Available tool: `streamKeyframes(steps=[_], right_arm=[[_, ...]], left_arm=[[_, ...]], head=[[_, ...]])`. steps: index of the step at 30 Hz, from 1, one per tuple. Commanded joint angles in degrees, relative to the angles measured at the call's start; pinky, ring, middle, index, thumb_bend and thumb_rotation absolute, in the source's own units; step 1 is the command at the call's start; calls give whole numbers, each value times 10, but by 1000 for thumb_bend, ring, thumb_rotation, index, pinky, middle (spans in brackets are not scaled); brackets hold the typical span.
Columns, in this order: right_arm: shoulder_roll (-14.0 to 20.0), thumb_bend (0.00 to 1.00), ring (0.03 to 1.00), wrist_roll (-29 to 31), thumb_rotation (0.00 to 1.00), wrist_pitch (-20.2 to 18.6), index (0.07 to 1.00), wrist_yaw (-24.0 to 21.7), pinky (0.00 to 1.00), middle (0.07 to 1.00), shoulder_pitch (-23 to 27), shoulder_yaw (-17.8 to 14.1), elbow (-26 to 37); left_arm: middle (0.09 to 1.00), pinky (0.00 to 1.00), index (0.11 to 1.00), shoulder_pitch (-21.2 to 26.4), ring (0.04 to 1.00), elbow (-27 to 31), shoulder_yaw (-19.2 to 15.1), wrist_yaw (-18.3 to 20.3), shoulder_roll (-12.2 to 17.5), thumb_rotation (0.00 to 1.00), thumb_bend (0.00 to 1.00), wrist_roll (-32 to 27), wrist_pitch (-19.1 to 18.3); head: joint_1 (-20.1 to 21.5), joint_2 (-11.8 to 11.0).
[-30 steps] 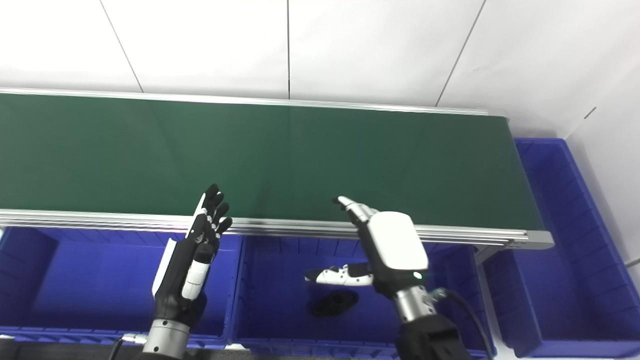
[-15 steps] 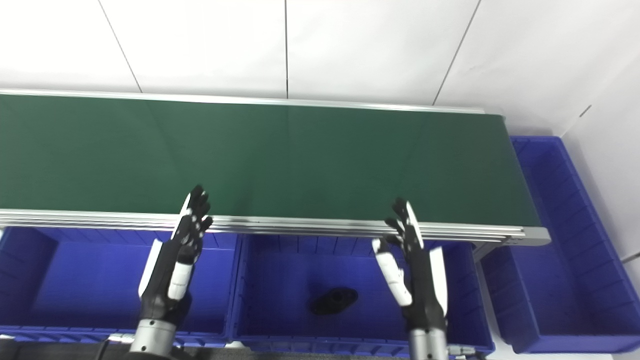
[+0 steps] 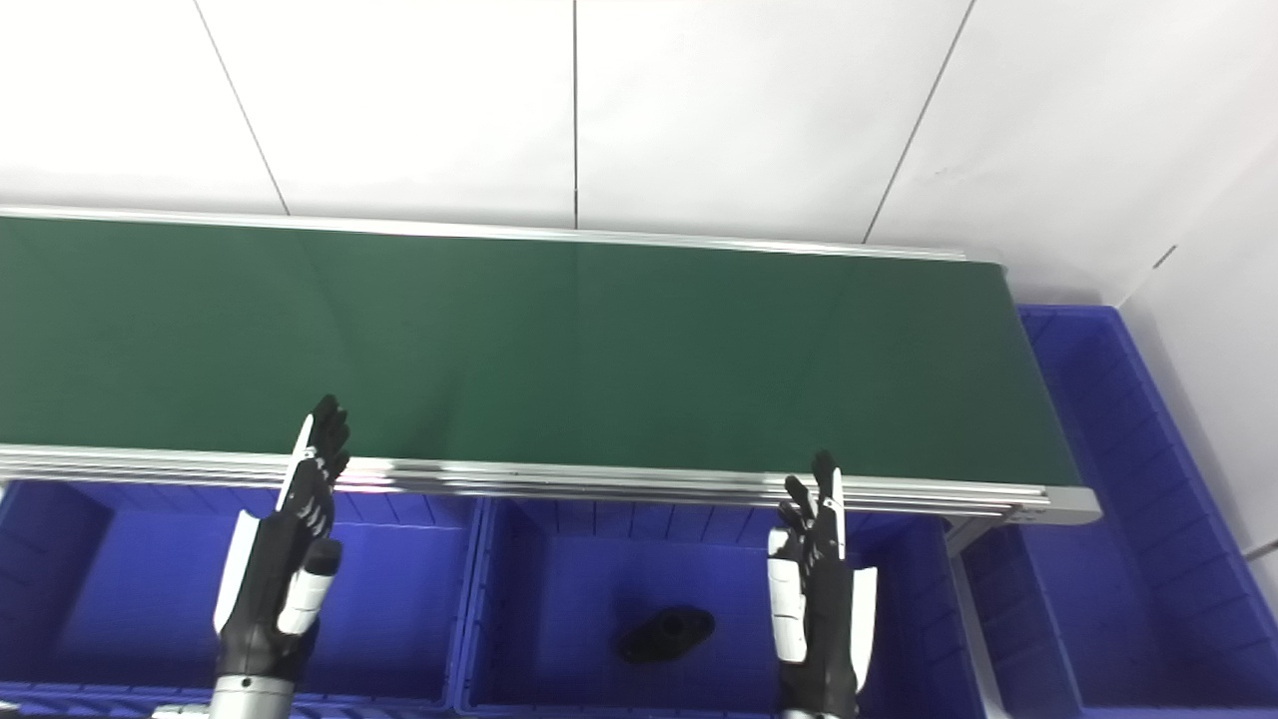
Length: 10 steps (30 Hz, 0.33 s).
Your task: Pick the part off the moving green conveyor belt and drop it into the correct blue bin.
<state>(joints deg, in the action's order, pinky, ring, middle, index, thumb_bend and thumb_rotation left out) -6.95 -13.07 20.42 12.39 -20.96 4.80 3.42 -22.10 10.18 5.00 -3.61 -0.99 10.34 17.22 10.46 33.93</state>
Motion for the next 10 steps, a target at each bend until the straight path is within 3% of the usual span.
streamKeyframes(steps=[1,10], right_arm=[[-9,678,921,-10,1000,35,982,6,867,989,-1,6,11],[-13,616,923,-21,1000,26,984,2,872,976,-10,13,23]], left_arm=[[1000,1000,1000,0,1000,12,0,-4,0,1000,753,1,22],[1000,1000,1000,-7,1000,16,3,7,3,1000,766,-12,18]], head=[[0,0],[3,2]])
